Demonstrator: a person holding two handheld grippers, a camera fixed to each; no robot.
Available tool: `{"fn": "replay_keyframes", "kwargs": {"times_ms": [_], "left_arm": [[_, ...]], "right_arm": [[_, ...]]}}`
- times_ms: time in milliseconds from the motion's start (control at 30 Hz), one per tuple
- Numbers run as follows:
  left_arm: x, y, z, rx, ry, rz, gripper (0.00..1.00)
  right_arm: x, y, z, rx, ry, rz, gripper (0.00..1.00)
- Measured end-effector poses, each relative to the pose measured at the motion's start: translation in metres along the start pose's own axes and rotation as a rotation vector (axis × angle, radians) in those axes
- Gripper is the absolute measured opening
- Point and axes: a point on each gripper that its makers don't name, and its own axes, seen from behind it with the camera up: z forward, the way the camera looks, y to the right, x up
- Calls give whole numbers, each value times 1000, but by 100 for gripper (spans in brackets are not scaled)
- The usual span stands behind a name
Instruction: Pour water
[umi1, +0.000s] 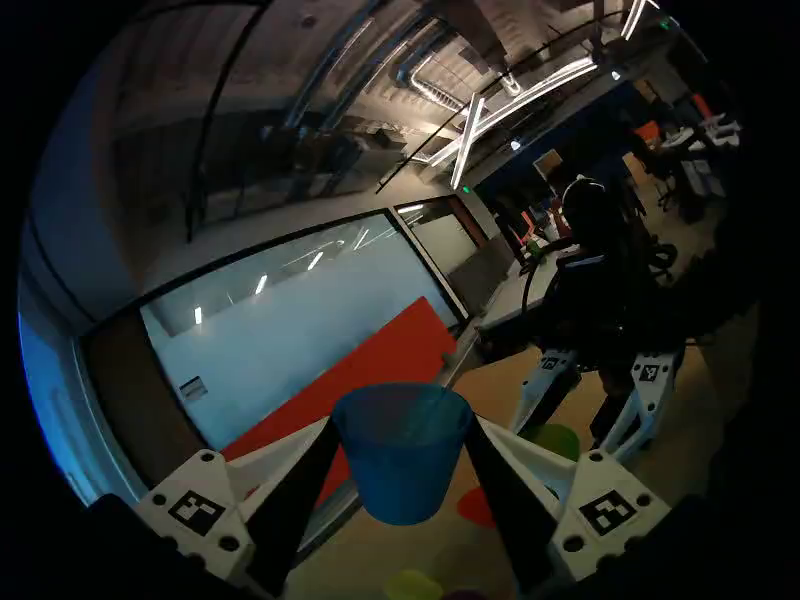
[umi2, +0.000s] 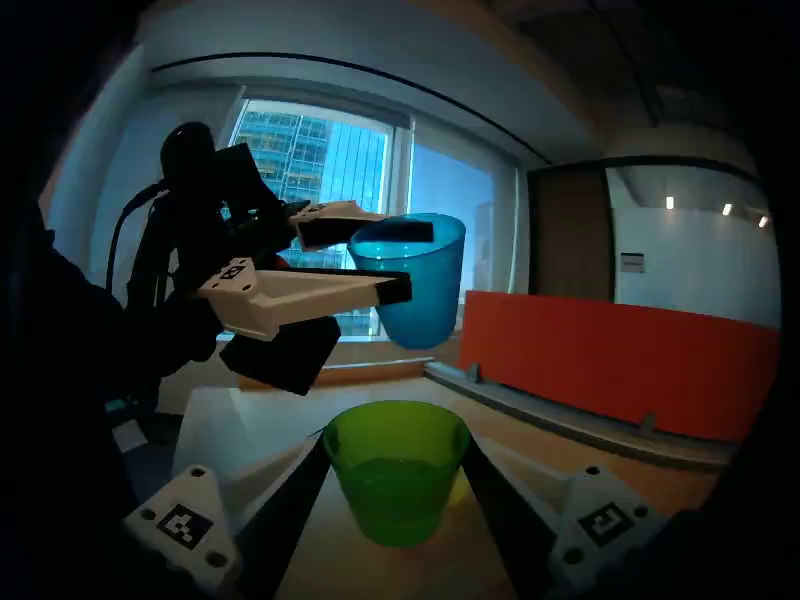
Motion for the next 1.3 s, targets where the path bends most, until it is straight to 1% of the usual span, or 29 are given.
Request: {"fn": "replay_keyframes", "kwargs": {"times_ms": [167, 267, 433, 567, 700, 967, 1067, 1300], "left_arm": [[-2, -3, -3, 4, 2, -81, 87], [-2, -3, -5, -1, 13, -138, 87], [-9, -10, -7, 1, 18, -236, 87], [-18, -14, -9, 6, 13, -290, 87], [-26, -16, -12, 10, 5, -312, 87], [-45, -6, -19, 2, -22, -345, 87], [-57, -6, -22, 14, -40, -359, 87], [-81, -2, -30, 26, -70, -418, 87]], "right_arm": [[2, -1, -2, -1, 0, -1, 91], [3, -2, -2, -2, 0, -4, 91], [4, -2, -4, -6, -2, -7, 91], [6, -3, -4, -5, -2, -7, 91], [6, -4, -5, -7, -3, -8, 91], [4, 1, -4, -18, -14, 3, 91], [2, 3, -6, -23, -21, 7, 91], [-8, 9, -12, -37, -51, 16, 91]]}}
